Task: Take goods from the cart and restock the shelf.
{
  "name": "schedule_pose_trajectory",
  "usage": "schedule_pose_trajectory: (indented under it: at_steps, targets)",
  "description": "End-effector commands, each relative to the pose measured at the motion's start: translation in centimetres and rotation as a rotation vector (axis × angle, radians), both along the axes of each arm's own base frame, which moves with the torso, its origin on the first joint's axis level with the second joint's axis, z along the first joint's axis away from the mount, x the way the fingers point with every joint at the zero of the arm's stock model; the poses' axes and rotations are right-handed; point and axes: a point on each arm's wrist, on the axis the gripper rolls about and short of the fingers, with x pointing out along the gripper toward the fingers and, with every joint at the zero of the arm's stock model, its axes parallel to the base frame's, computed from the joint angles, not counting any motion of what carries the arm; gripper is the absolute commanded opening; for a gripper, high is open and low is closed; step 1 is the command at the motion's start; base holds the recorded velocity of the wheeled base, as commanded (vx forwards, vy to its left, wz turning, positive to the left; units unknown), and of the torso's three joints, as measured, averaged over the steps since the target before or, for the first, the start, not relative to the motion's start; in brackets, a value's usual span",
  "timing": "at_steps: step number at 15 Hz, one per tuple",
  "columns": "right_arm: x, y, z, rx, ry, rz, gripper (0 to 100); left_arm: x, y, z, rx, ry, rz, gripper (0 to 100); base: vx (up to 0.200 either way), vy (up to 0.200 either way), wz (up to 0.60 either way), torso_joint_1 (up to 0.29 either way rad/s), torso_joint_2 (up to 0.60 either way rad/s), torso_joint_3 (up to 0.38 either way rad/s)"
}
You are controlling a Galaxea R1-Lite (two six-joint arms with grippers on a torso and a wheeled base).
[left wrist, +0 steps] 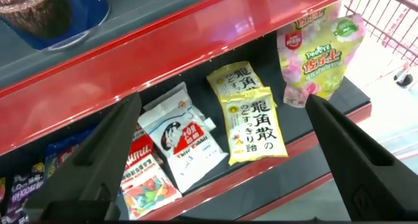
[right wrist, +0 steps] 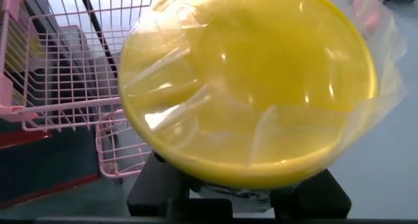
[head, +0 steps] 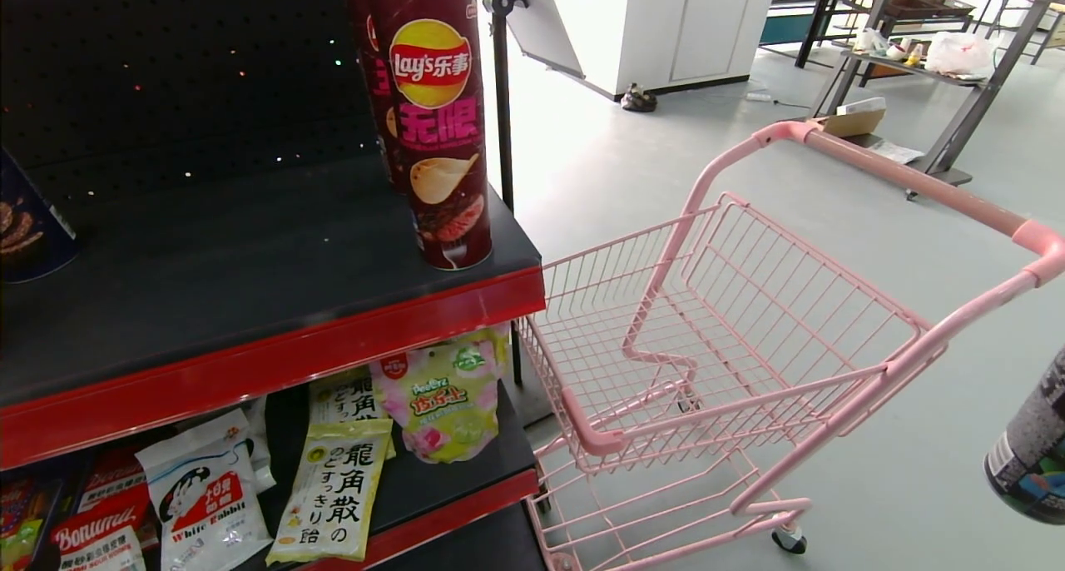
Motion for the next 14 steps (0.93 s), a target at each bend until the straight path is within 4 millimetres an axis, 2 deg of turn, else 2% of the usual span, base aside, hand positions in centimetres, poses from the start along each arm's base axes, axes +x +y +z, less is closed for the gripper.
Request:
schedule_pose_trajectory:
  at_steps: [1, 5, 14]
  targets:
    - [-1.49, -0.24, -0.22, -0.005, -0.043, -0.013, 0, -0.04, 0.00, -0.08, 0.000, -0.001, 0.000, 100, 0.000, 0.000, 0.00, 0.000, 0.00, 0.000]
    - [-1.51, -0.24, -0.29, -0.013, -0.043, -0.010, 0, -0.10, -0.01, 0.26, -0.002, -0.013, -0.010, 100, 0.000, 0.000, 0.00, 0.112, -0.39, -0.265]
    - [-1.21, -0.18, -1.14, -0.016, -0.010, -0.001, 0, -0.46, 0.02, 0.06, -0.003, -0.028, -0.007, 100, 0.000, 0.000, 0.00, 0.201, -0.56, -0.359]
